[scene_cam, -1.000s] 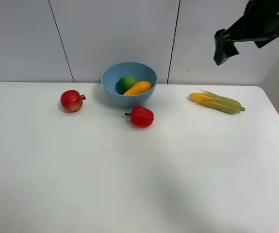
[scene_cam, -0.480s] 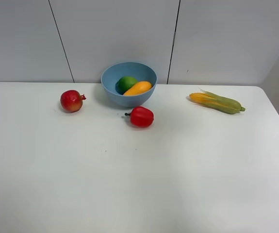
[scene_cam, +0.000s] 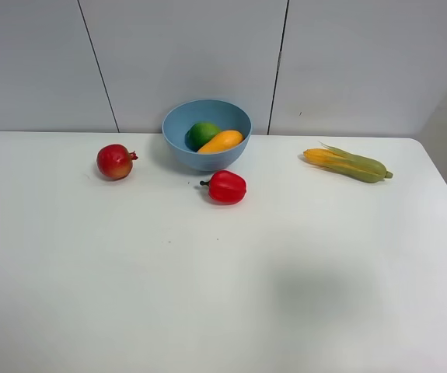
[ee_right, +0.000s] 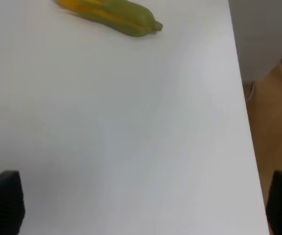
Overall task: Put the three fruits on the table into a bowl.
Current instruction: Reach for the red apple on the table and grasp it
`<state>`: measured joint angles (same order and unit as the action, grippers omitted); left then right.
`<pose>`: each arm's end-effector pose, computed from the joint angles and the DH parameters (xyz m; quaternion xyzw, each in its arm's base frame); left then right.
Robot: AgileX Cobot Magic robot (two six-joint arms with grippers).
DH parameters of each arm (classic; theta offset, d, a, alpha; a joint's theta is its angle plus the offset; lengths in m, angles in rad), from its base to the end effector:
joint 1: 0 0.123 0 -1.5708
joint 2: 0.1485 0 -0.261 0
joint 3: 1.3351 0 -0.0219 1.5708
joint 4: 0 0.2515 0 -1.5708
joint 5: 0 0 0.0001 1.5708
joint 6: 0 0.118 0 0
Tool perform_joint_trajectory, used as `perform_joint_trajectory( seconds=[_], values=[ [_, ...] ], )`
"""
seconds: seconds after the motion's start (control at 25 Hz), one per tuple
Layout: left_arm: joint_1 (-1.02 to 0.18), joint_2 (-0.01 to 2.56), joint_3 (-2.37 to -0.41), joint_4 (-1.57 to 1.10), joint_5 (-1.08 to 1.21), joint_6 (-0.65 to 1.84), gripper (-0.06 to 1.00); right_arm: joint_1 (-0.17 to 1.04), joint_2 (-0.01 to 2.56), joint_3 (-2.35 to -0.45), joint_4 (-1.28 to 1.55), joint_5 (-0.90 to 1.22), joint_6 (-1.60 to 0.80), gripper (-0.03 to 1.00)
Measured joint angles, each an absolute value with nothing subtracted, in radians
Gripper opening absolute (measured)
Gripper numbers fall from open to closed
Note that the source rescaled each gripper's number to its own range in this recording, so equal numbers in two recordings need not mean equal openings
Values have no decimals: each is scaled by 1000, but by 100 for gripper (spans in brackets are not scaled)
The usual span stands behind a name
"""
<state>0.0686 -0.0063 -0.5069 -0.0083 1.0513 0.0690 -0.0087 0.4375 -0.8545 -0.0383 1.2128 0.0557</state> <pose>0.0429 0.0021 0.2686 0.0003 0.8473 0.0324 0.5302 0.0816 -0.0049 0.3312 0.0306 0.9078 -0.0093 0.4181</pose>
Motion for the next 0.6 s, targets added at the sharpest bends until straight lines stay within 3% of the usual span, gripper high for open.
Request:
perform_joint_trajectory(
  seconds=[0.6],
  values=[
    [69,-6,-507,-8,1051,69,100,-16,0,-533,-23,1127,58,100]
  ],
)
